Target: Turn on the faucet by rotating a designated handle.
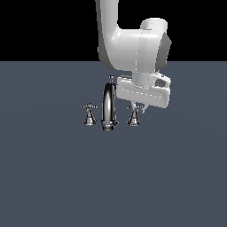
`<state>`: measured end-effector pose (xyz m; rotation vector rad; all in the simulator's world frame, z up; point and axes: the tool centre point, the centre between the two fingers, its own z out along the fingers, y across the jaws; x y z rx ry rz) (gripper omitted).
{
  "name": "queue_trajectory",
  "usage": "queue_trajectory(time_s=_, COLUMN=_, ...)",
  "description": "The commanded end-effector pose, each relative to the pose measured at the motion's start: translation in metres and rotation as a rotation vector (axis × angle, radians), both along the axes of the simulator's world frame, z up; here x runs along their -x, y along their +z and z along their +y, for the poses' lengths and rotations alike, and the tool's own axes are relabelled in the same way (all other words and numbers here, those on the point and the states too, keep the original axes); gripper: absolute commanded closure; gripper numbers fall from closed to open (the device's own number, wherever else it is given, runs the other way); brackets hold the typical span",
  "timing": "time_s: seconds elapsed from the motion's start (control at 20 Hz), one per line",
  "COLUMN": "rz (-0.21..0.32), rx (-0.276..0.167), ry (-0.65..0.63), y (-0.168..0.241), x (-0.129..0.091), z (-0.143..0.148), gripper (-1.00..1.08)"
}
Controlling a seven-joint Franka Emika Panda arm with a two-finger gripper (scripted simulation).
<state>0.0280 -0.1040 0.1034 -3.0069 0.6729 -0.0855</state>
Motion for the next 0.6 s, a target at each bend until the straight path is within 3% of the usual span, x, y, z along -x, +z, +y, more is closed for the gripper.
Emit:
queue_trajectory(time_s=0.0, rz=-0.072, rx=0.106, ry=-0.046, y=-0.003, x=-0.030, z=-0.052, gripper=0.80)
queue_trajectory(time_s=0.05, rz=-0.077, rx=0.098, ry=0.053, y=-0.010, x=-0.044, z=-0.072, gripper=0.92)
queue_trajectory(time_s=0.1, rz=-0.083, rx=0.090, ry=0.153, y=-0.010, x=-0.040, z=-0.011, gripper=0.92)
queue_trajectory(time_s=0.15, rz=-0.091, rx=0.087, ry=0.253, y=-0.015, x=-0.051, z=0.015, gripper=0.71)
queue_trajectory(time_s=0.2, rz=-0.099, rx=0.084, ry=0.352, y=-0.013, x=-0.052, z=0.079, gripper=0.71)
queue_trajectory(time_s=0.25, rz=-0.102, rx=0.090, ry=0.252, y=-0.022, x=-0.124, z=0.115, gripper=0.78)
queue_trajectory(time_s=0.3, rz=-0.104, rx=0.095, ry=0.153, y=-0.020, x=-0.084, z=0.109, gripper=0.78)
queue_trajectory(time_s=0.35, rz=-0.109, rx=0.100, ry=0.053, y=-0.026, x=-0.072, z=0.060, gripper=0.86)
queue_trajectory(time_s=0.4, rz=-0.114, rx=0.106, ry=-0.047, y=-0.019, x=-0.057, z=-0.007, gripper=0.86)
queue_trajectory(time_s=0.45, rz=-0.124, rx=0.105, ry=-0.147, y=-0.024, x=-0.074, z=-0.025, gripper=-0.74)
queue_trajectory(time_s=0.5, rz=-0.133, rx=0.105, ry=-0.246, y=-0.017, x=-0.047, z=-0.080, gripper=-0.74)
queue_trajectory(time_s=0.55, rz=-0.142, rx=0.160, ry=-0.254, y=0.002, x=-0.020, z=-0.157, gripper=0.74)
